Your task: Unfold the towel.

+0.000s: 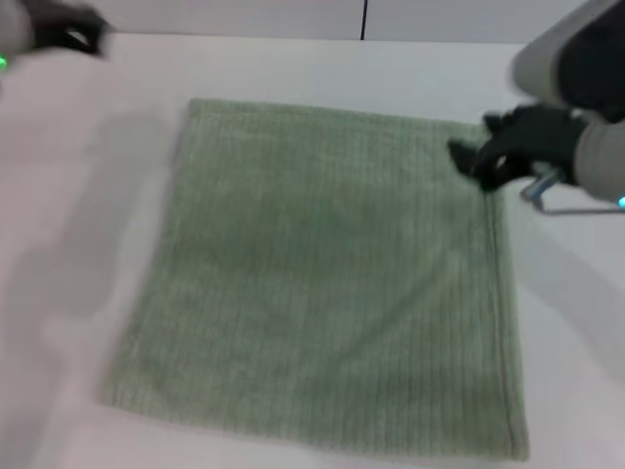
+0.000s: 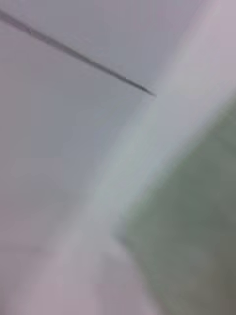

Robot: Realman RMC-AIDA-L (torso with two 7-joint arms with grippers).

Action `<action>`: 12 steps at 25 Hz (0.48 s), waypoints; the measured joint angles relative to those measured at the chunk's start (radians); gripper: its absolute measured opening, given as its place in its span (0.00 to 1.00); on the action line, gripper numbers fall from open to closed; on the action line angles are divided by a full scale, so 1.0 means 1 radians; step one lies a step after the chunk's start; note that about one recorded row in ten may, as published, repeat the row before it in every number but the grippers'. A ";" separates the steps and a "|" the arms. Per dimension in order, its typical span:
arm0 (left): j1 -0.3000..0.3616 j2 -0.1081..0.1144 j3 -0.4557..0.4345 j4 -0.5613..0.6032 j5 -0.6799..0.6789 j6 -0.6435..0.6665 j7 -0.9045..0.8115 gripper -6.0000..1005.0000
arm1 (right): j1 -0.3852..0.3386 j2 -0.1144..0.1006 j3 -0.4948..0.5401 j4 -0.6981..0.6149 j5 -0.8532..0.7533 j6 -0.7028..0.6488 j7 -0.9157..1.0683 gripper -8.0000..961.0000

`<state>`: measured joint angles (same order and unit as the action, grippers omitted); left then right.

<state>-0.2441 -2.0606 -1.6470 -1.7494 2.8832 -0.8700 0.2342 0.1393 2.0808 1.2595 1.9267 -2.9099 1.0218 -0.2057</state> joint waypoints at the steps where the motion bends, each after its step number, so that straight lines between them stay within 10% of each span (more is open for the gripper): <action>1: 0.079 -0.002 0.003 -0.040 -0.001 0.120 0.002 0.06 | -0.046 0.002 0.005 -0.004 0.000 -0.110 -0.008 0.51; 3: 0.275 -0.001 0.066 -0.051 0.000 0.524 0.003 0.07 | -0.138 0.008 0.018 -0.090 0.003 -0.435 -0.014 0.52; 6: 0.394 0.000 0.133 0.024 0.001 0.863 0.004 0.08 | -0.180 0.011 0.022 -0.188 0.023 -0.699 -0.007 0.53; 8: 0.454 -0.003 0.179 0.142 0.000 1.146 0.001 0.09 | -0.194 0.011 0.020 -0.302 0.051 -0.942 -0.001 0.53; 10: 0.454 -0.003 0.179 0.142 0.000 1.146 0.001 0.10 | -0.187 0.011 0.012 -0.458 0.064 -1.215 0.011 0.54; 11: 0.465 -0.008 0.224 0.387 -0.003 1.553 -0.011 0.10 | -0.176 0.010 0.006 -0.556 0.065 -1.359 0.026 0.54; 12: 0.465 -0.008 0.224 0.387 -0.003 1.553 -0.011 0.10 | -0.157 0.008 0.000 -0.655 0.065 -1.498 0.047 0.54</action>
<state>0.2212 -2.0682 -1.4230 -1.3624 2.8806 0.6827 0.2235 -0.0181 2.0888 1.2591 1.2714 -2.8446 -0.4759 -0.1589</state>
